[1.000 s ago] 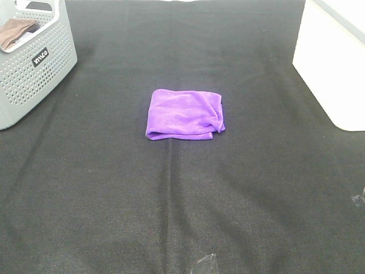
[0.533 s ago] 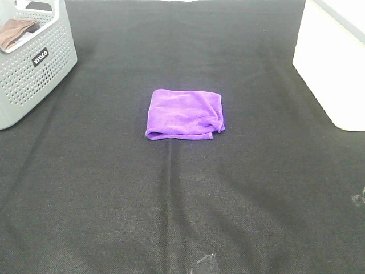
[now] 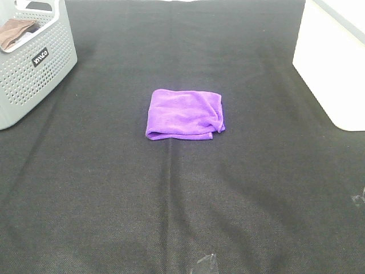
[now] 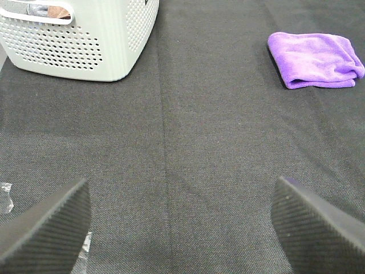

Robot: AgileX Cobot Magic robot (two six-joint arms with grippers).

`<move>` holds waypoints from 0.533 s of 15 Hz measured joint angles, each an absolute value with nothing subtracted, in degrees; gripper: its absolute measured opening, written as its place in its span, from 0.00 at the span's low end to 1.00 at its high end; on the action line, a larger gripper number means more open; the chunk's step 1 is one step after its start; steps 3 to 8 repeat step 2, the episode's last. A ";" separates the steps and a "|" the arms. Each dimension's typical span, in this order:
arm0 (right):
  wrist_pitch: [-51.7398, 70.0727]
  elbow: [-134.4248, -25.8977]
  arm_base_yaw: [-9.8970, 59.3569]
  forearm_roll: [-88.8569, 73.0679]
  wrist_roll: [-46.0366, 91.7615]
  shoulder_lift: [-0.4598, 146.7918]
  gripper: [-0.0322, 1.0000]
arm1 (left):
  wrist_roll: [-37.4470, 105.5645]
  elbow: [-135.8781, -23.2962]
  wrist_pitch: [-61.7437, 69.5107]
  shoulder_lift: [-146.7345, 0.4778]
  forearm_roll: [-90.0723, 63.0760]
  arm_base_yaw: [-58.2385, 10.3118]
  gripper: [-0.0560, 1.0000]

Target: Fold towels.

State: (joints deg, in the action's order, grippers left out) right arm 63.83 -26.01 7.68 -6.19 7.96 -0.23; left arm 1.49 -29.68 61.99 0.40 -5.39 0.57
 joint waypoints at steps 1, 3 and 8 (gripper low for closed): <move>63.83 -26.01 7.68 -6.19 7.96 -0.23 0.76 | 1.49 -29.68 61.99 0.40 -5.39 0.57 0.80; 63.83 -26.01 7.68 -6.19 7.96 -0.23 0.76 | 1.49 -29.68 61.99 0.40 -5.39 0.57 0.80; 63.83 -26.01 7.68 -6.19 7.96 -0.23 0.76 | 1.49 -29.68 61.99 0.40 -5.39 0.57 0.80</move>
